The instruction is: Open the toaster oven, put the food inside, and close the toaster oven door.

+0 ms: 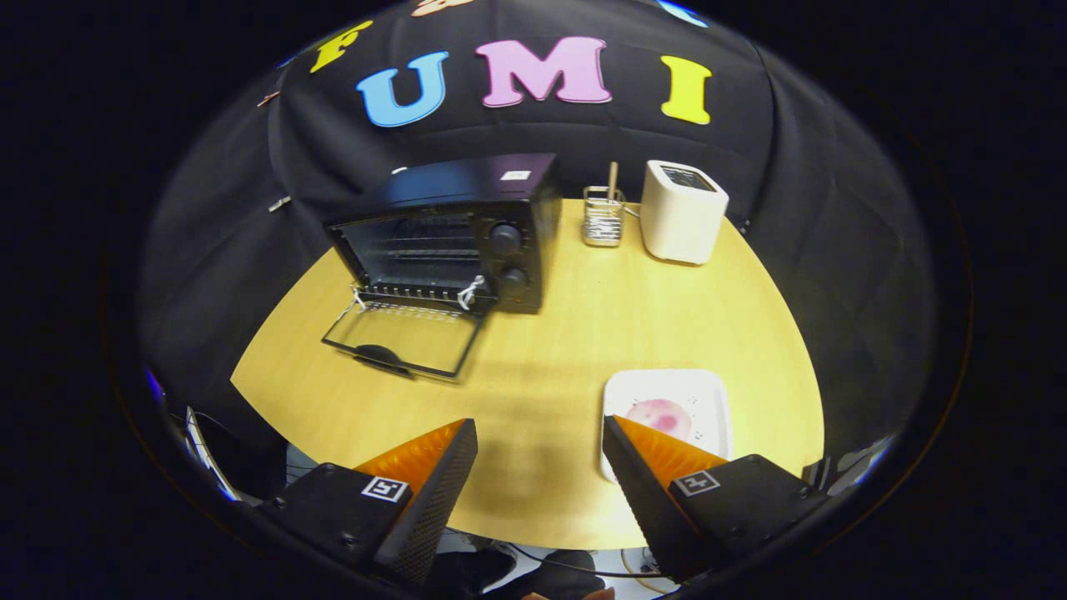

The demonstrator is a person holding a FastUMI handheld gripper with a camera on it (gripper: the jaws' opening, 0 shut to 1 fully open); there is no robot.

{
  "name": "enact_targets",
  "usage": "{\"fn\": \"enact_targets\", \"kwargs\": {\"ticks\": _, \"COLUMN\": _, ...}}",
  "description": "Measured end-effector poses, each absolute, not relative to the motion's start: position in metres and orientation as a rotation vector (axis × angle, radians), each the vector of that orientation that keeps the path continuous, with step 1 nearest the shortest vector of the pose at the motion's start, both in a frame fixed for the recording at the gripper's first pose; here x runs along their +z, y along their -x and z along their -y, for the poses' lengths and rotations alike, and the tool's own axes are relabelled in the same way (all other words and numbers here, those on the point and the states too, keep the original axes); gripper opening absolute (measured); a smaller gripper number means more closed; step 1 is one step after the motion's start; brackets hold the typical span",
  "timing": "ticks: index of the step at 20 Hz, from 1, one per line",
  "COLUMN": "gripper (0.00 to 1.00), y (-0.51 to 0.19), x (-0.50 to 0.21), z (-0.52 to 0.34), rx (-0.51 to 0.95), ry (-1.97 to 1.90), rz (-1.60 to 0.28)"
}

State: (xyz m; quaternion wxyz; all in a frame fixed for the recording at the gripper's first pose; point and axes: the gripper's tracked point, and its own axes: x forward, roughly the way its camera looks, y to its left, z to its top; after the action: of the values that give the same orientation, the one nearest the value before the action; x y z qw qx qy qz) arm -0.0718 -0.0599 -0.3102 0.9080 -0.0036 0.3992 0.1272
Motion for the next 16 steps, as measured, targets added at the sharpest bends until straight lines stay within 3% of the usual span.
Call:
{"fn": "enact_targets", "kwargs": {"ticks": 10, "gripper": 0.99, "y": 0.048, "x": -0.370, "z": 0.199, "rx": 0.240, "ry": -0.048, "rz": -1.089}}
{"fn": "enact_targets", "kwargs": {"ticks": 16, "gripper": 0.98, "y": 0.014, "x": -0.422, "z": 0.232, "rx": 0.194, "ry": -0.091, "rz": -1.232}}
